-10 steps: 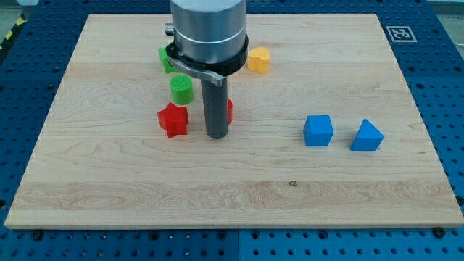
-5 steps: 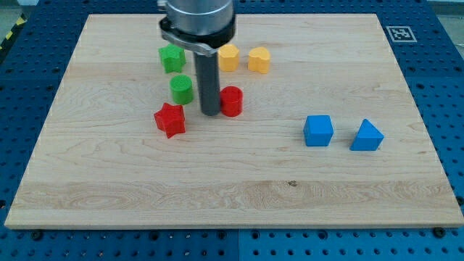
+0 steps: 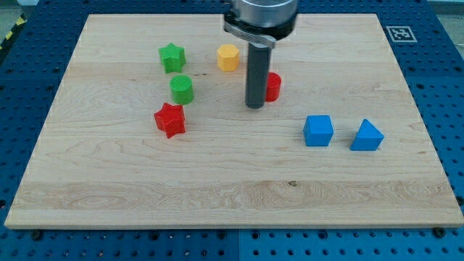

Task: Place the red circle to the right side of the yellow heart

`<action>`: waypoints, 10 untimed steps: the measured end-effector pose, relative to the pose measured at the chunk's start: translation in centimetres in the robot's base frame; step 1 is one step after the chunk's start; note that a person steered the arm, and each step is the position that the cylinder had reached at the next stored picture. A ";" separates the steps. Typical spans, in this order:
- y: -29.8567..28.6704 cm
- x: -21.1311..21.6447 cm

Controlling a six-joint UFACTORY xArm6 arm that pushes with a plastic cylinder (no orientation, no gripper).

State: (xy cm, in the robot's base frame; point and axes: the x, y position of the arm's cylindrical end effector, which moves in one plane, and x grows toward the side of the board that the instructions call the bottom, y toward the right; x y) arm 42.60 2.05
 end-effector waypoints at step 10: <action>7.5 -5.0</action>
